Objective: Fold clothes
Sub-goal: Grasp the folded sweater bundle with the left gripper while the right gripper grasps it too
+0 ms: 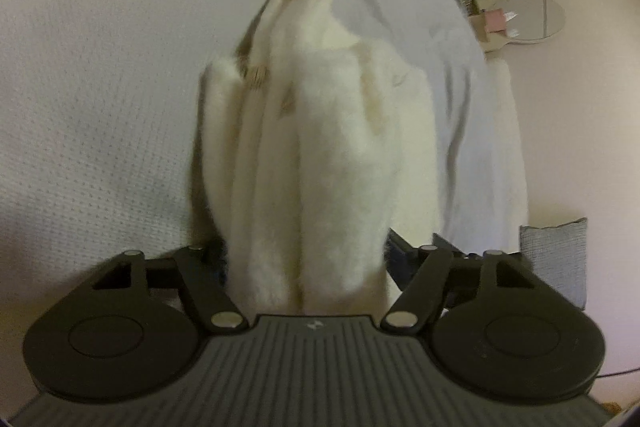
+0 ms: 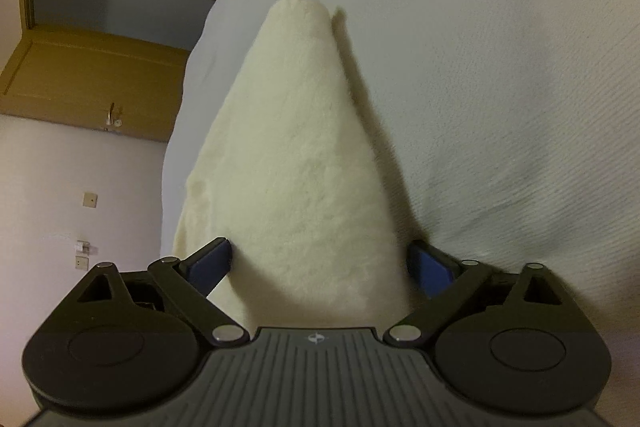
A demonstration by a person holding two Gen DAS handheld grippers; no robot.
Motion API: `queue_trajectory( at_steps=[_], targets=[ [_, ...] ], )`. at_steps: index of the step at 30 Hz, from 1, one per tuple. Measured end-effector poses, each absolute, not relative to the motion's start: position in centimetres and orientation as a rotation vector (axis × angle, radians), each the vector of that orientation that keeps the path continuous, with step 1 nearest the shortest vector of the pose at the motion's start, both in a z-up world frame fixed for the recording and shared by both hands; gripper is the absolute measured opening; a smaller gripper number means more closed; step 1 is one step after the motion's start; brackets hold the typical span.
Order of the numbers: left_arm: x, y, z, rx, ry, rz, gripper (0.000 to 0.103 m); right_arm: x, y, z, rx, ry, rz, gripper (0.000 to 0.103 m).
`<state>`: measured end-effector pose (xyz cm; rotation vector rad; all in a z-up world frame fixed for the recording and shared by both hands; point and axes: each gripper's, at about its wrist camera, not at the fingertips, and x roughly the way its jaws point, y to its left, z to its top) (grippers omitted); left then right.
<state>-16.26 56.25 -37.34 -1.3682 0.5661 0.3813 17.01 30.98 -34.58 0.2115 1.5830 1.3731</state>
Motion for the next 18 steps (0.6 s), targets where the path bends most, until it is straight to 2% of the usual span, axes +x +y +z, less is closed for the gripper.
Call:
queue_trajectory(
  at_steps=[2, 4, 6, 13, 18],
  targets=[
    [-16.3, 56.3, -37.3, -1.373, 0.566, 0.393, 0.052, 16.1, 31.5, -34.6, 0.169, 1.578, 1.363, 0.070],
    [-16.7, 56.2, -36.6, -1.356, 0.565, 0.394, 0.045, 15.8, 31.4, -34.0, 0.153, 1.565, 1.355, 0.054],
    [-17.0, 55.5, -35.3, -1.333, 0.575, 0.388, 0.044, 15.3, 30.7, -32.5, 0.129, 1.533, 1.364, 0.050],
    [-22.5, 51.3, -30.5, -1.364, 0.592, 0.367, 0.044, 11.6, 25.7, -26.9, 0.132, 1.530, 1.340, 0.049],
    [-28.8, 46.6, -28.4, -1.422, 0.591, 0.425, 0.044, 6.8, 21.2, -25.2, 0.131, 1.584, 1.308, 0.049]
  ],
)
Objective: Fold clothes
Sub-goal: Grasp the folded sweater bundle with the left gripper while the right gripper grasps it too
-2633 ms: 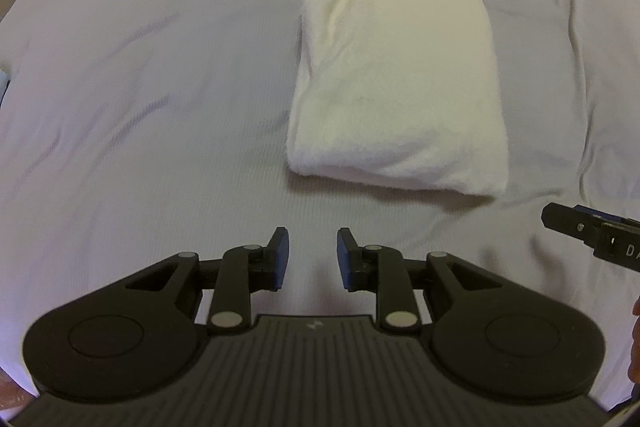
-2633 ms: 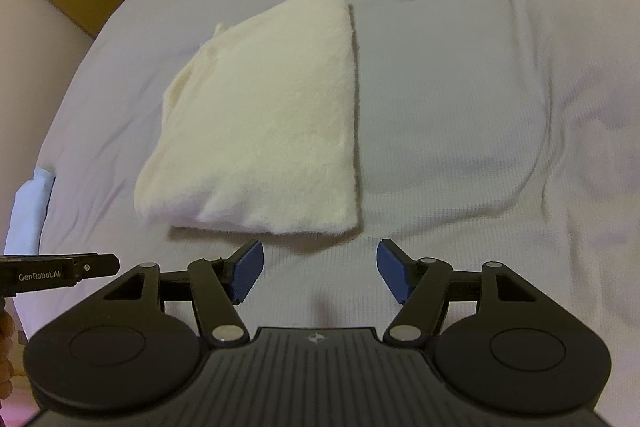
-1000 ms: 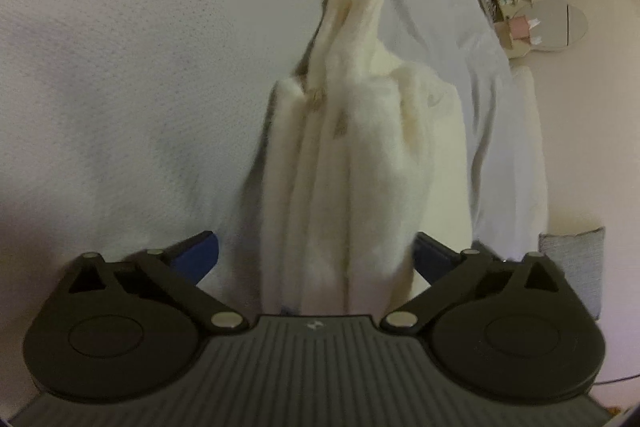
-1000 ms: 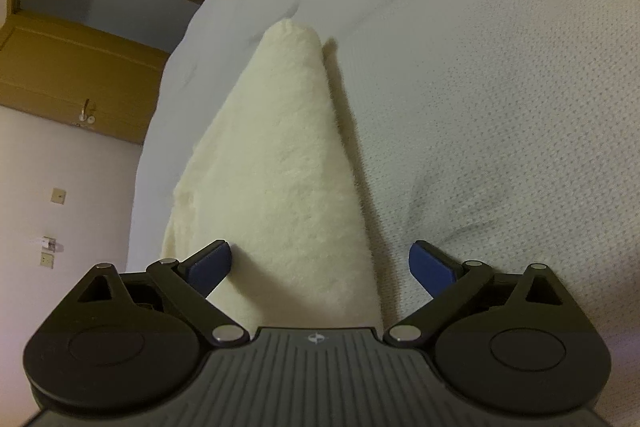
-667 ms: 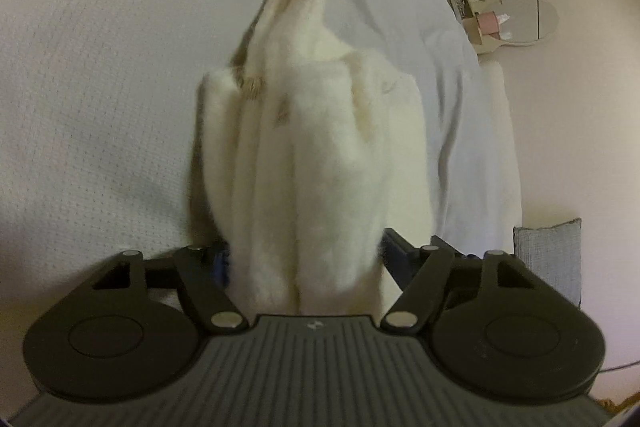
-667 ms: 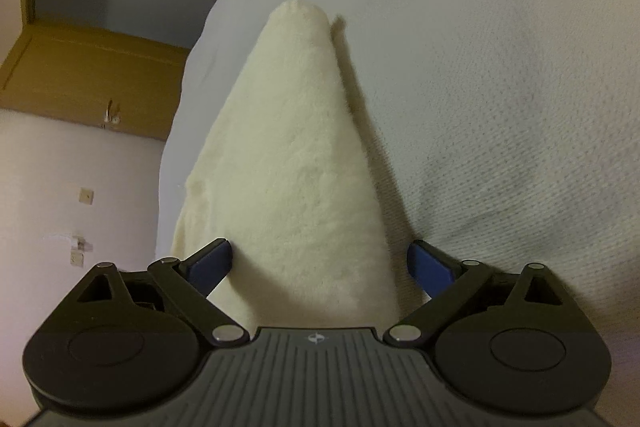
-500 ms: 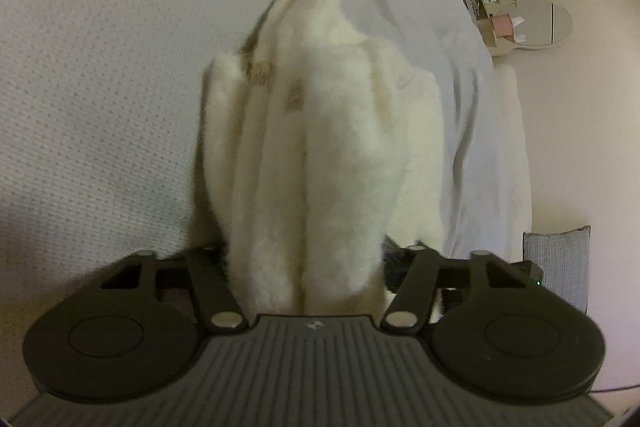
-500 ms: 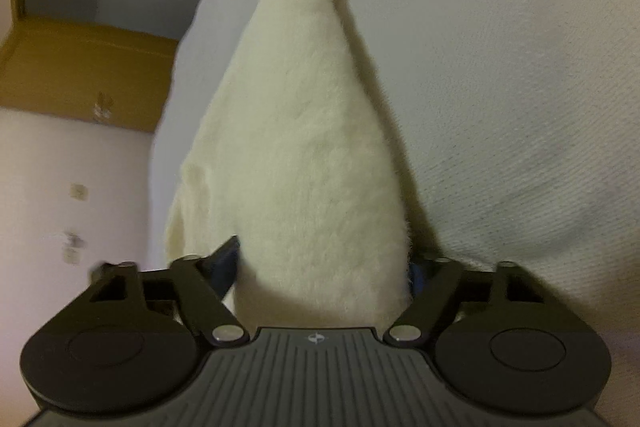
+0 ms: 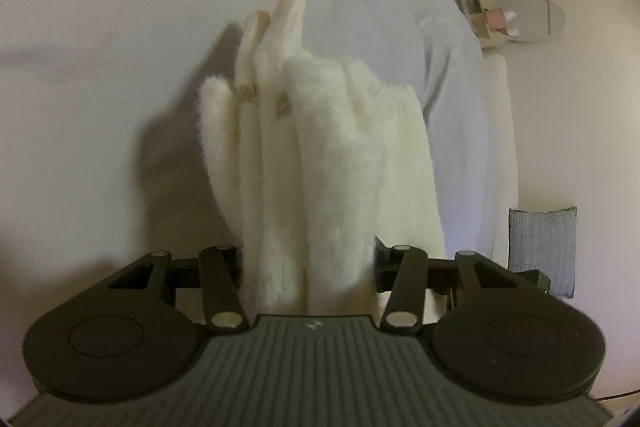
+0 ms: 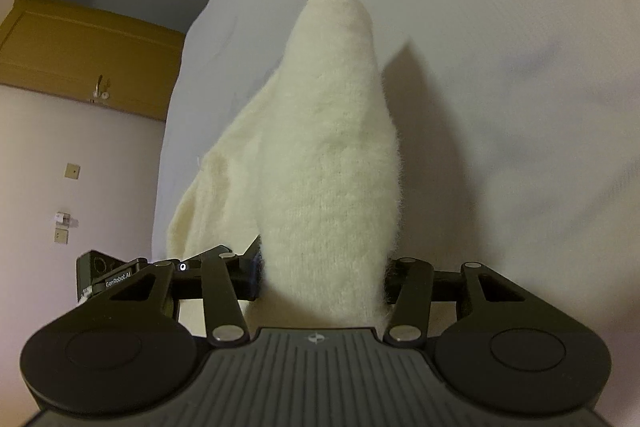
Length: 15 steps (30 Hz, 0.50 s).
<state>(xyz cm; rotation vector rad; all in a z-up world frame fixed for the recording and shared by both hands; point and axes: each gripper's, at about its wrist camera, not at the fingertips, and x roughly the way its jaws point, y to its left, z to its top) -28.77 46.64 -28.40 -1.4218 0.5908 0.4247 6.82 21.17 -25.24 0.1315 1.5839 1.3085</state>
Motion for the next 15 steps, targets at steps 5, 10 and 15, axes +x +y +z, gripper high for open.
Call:
queue_trajectory(
  at_steps=[5, 10, 15],
  targets=[
    [-35.8, 41.1, -26.1, -1.423, 0.552, 0.518, 0.044, 2.0, 17.8, -24.6, 0.113, 1.628, 1.357, 0.049],
    [-42.5, 38.6, -22.1, -1.393, 0.498, 0.594, 0.044, -2.9, 16.8, -22.3, 0.098, 1.608, 1.455, 0.049],
    [-50.8, 40.3, -16.2, -1.297, 0.450, 0.640, 0.044, -9.8, 19.8, -17.7, 0.129, 1.529, 1.584, 0.049]
  ],
)
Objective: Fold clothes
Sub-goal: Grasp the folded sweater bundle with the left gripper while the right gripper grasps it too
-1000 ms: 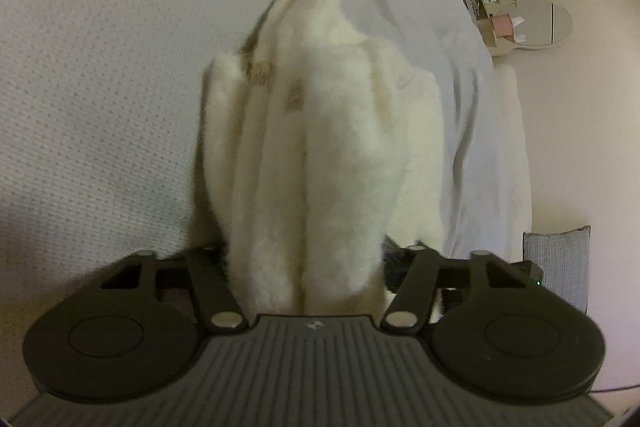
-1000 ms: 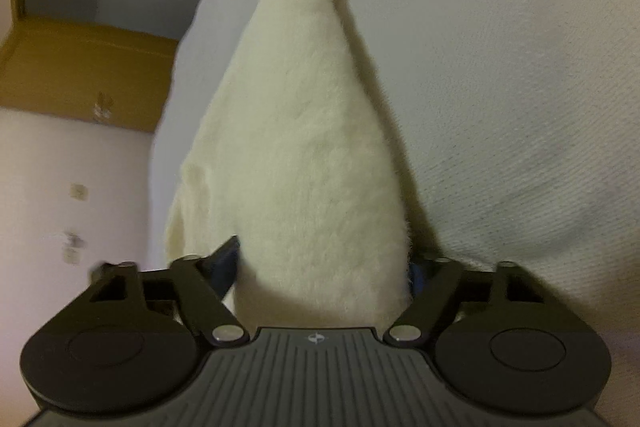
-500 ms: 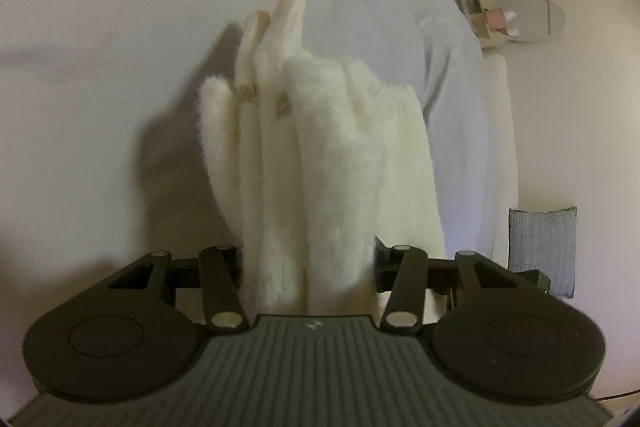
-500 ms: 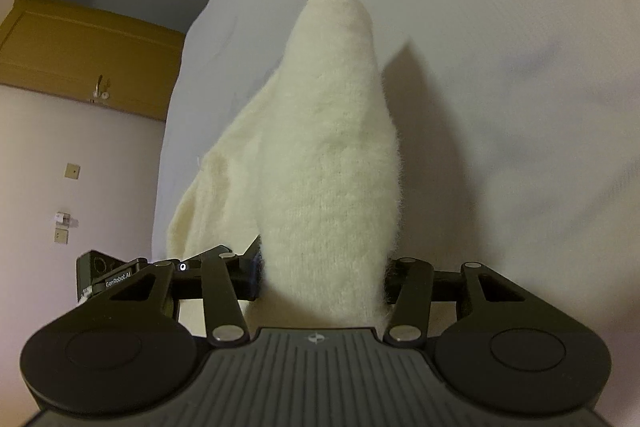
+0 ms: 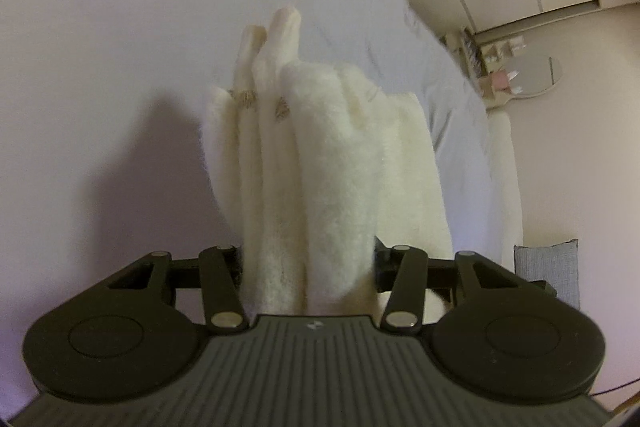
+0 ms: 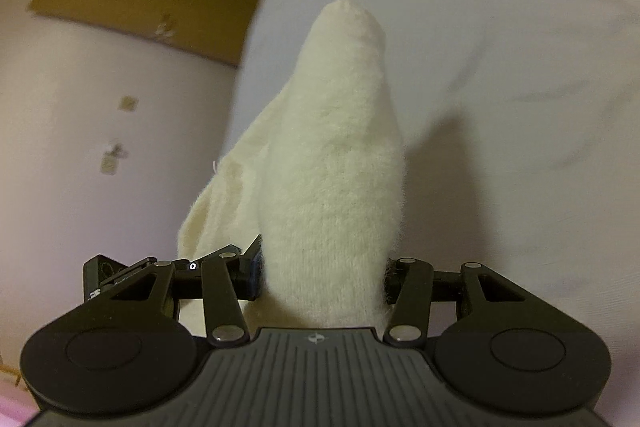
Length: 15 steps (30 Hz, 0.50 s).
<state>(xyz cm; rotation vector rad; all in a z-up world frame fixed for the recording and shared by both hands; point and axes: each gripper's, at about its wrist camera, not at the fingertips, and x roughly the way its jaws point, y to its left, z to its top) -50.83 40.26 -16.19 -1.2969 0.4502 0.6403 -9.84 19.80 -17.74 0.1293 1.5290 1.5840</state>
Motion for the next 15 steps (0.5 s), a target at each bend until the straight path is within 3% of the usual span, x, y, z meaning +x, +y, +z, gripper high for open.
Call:
queue_trajectory(
  at_steps=[6, 15],
  targets=[
    [-65.5, 46.6, -11.6, -1.144, 0.441, 0.663, 0.044, -21.9, 26.8, -15.3, 0.250, 1.435, 1.700, 0.049],
    [-84.5, 57.1, -12.1, -1.085, 0.518, 0.676, 0.045, -42.7, 39.8, -18.3, 0.406, 1.423, 1.638, 0.049]
  ],
)
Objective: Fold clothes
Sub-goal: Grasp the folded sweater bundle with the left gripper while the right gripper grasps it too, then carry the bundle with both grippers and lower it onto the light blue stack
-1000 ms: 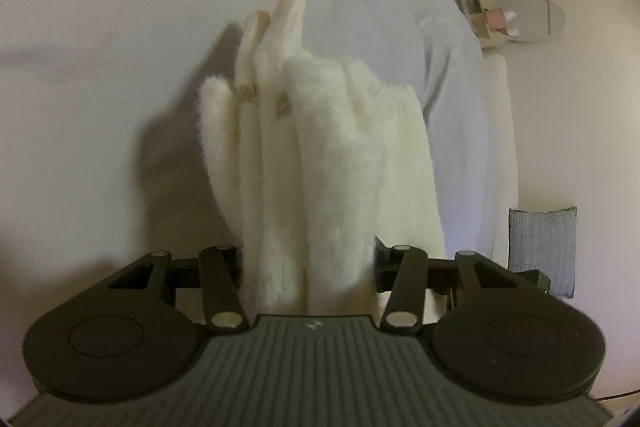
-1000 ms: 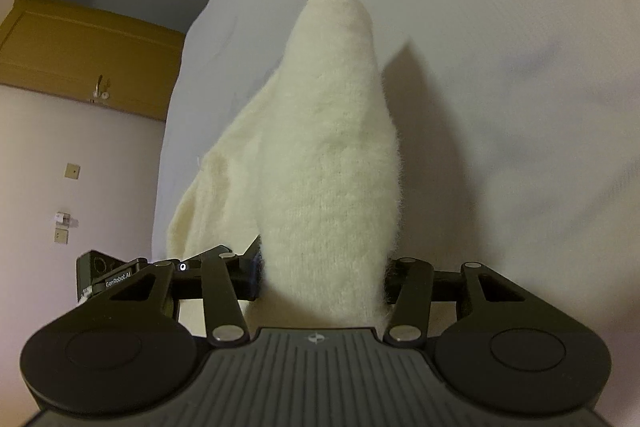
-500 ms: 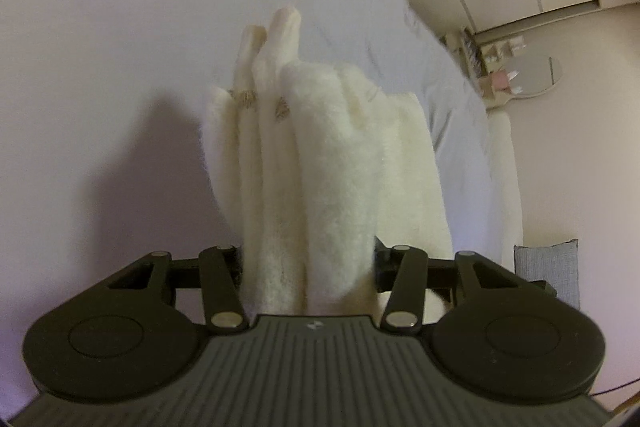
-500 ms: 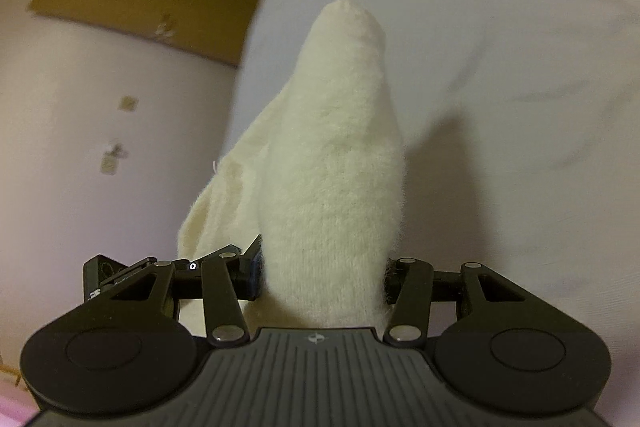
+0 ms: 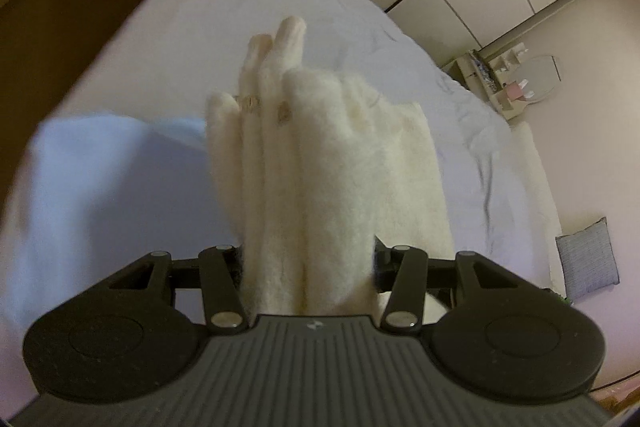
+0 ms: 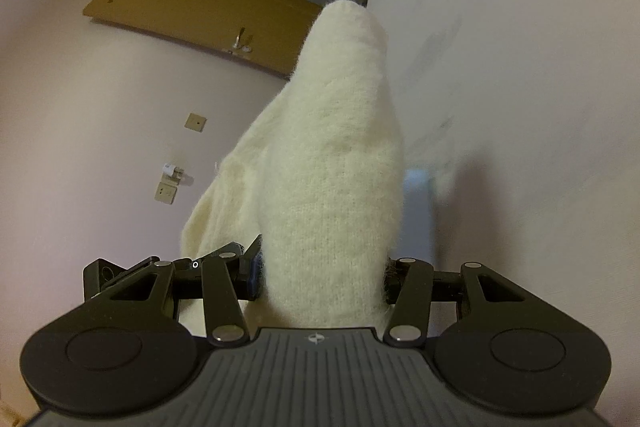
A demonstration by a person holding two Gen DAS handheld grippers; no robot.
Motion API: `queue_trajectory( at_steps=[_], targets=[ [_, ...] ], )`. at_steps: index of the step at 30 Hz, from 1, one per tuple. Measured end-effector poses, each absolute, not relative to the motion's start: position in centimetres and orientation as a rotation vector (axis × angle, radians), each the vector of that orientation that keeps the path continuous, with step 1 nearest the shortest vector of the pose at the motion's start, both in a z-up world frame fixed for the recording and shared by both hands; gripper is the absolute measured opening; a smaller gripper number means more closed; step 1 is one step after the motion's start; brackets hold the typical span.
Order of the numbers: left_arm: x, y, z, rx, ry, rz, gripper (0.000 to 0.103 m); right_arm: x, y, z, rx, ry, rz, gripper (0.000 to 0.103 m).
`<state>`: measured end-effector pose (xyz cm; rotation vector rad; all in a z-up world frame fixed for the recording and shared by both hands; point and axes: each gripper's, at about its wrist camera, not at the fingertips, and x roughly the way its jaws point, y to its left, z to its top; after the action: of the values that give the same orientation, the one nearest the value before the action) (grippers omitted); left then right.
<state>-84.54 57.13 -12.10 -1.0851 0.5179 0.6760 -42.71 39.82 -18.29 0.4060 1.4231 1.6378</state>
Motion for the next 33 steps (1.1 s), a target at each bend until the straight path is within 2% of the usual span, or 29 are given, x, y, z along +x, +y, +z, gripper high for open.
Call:
queue_trajectory(
  at_steps=[6, 9, 13, 16, 20, 26, 28, 31, 33],
  targets=[
    [-91.5, 60.4, -17.2, -1.120, 0.519, 0.692, 0.045, -50.3, 45.7, -21.9, 0.352, 1.426, 1.635, 0.049],
    [-93.5, 61.6, -20.6, -1.145, 0.528, 0.691, 0.046, -52.6, 44.7, -24.5, 0.295, 1.426, 1.606, 0.049],
    [-94.9, 62.4, -24.0, -1.217, 0.486, 0.667, 0.052, -53.9, 44.2, -26.1, 0.226, 1.434, 1.511, 0.061],
    [-94.9, 62.0, -22.5, -1.174, 0.506, 0.669, 0.052, -54.4, 42.9, -25.3, 0.166, 1.383, 1.530, 0.067],
    [-95.7, 59.4, -18.6, -1.099, 0.516, 0.749, 0.050, -53.9, 39.6, -23.6, 0.056, 1.304, 1.576, 0.068],
    [-97.6, 51.4, -13.2, -1.040, 0.387, 0.851, 0.049, -55.2, 36.6, -20.9, -0.023, 1.292, 1.593, 0.067],
    [-97.1, 49.2, -12.1, -0.993, 0.366, 0.901, 0.047, -56.2, 35.7, -21.0, -0.039, 1.277, 1.600, 0.058],
    [-96.2, 47.8, -10.8, -0.914, 0.363, 0.937, 0.042, -58.6, 36.9, -19.7, -0.102, 1.206, 1.621, 0.049],
    [-94.9, 47.7, -10.0, -0.853, 0.382, 0.943, 0.040, -59.3, 36.9, -18.4, -0.126, 1.098, 1.628, 0.048]
  ],
)
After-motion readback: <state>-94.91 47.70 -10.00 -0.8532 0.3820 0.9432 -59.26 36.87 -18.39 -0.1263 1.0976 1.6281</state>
